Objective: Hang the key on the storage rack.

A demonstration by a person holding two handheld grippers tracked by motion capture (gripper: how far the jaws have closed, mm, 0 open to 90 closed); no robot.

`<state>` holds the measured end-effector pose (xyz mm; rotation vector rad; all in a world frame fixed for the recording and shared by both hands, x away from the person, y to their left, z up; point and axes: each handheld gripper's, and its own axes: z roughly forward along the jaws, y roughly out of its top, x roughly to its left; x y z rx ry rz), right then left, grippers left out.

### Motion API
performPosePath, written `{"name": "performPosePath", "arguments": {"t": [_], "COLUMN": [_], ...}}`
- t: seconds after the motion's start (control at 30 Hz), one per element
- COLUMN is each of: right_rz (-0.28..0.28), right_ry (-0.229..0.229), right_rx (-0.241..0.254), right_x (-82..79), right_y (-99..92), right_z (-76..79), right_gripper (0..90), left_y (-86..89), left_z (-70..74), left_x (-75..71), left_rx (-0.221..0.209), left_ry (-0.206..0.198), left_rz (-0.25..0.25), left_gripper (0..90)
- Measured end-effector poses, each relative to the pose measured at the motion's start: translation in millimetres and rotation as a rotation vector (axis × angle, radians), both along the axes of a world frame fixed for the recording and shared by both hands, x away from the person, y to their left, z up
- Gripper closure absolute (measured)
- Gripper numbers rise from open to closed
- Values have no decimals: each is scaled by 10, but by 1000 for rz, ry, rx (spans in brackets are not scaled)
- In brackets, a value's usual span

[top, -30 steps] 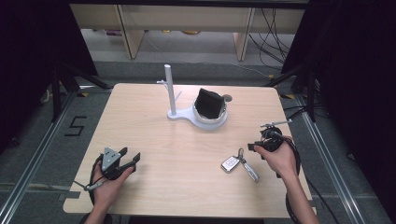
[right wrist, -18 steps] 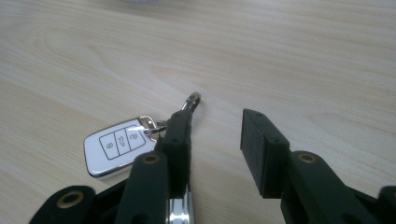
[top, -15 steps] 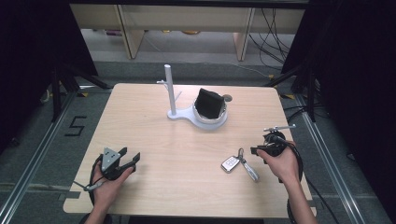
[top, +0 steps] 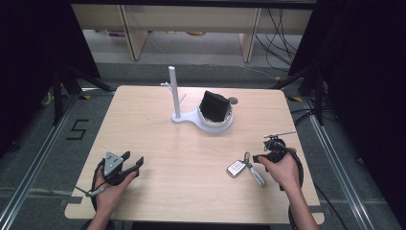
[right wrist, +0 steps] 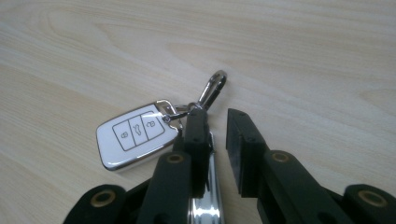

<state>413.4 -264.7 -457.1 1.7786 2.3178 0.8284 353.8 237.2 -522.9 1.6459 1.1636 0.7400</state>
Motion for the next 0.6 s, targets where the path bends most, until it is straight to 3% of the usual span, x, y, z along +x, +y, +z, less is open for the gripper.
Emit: {"name": "performPosePath", "arguments": {"t": [0.1,0.17,0.23,0.3,0.33,0.37,0.4,0.43,0.5,0.53,0.57,0.6], "right_rz": [3,6,-21,-31,-66,-50,-86,-66,-76,-50,-55,-57], "right_ry": [16,23,21,40,65,51,98,87,111,103,98,113], "right_rx": [-4,22,25,36,53,39,58,47,49,42,64,33], "right_x": [48,79,143,229,268,324,360,402,479,506,526,558], "right_y": [23,29,30,22,47,28,62,44,65,50,78,78], "right_z": [-33,-42,-28,-10,3,-9,10,0,-16,-35,-56,-55], "right_gripper": [808,801,797,794,792,790,788,787,786,786,786,784], "left_y": [-3,-5,-6,-4,-3,-1,-1,-1,0,0,0,-1], "left_z": [-3,-3,-3,-1,-1,-1,-1,-1,-1,-1,-1,-1], "left_x": [4,4,6,0,-3,-5,-5,-7,-5,-5,-5,-4], "left_rx": [-1,-1,0,1,-2,-3,-5,-4,-6,-6,-5,-5], "left_ry": [-3,-1,0,-2,-5,-5,-5,-5,-5,-4,-4,-4], "left_rz": [-4,-5,-5,-6,-5,-5,-5,-2,-6,-6,-8,-8], "left_gripper": [395,395,395,395,395,394,393,393,394,393,394,393]}}
